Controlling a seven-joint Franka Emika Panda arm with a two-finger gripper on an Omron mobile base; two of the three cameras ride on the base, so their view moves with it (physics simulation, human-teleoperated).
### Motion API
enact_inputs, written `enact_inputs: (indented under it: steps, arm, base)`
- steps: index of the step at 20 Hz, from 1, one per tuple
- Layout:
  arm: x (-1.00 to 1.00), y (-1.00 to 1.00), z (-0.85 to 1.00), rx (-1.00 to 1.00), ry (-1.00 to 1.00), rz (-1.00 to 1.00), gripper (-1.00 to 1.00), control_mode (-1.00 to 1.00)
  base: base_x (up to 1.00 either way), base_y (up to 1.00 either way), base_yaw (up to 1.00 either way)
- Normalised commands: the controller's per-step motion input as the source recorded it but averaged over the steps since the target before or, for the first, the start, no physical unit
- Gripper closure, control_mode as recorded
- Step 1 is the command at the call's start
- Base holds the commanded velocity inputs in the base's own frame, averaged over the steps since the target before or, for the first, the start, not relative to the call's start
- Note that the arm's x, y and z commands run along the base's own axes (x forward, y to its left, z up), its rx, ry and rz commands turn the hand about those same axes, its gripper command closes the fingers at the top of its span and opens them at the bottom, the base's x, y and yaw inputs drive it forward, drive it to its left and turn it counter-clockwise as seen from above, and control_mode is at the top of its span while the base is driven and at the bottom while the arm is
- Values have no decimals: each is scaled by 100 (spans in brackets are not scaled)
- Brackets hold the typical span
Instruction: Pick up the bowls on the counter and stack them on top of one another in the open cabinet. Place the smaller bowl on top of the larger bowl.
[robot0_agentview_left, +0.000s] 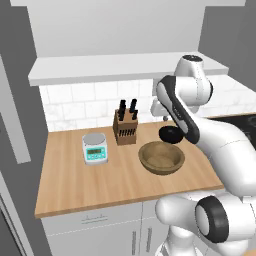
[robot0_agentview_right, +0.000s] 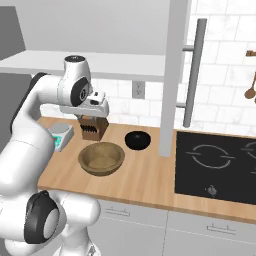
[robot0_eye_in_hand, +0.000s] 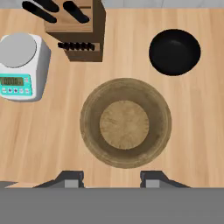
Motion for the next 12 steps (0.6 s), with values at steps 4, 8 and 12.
enact_inputs:
  steps: [4,8,12]
  arm:
    - [0,-29,-4,2,1,-10,-100,-100]
    - [0,-95,-26,10,0,-32,-100,-100]
    - [4,-100,-21,12,0,-33,-100,-100]
  base:
    - [0,0,0]
    - [0,0,0]
    - [0,0,0]
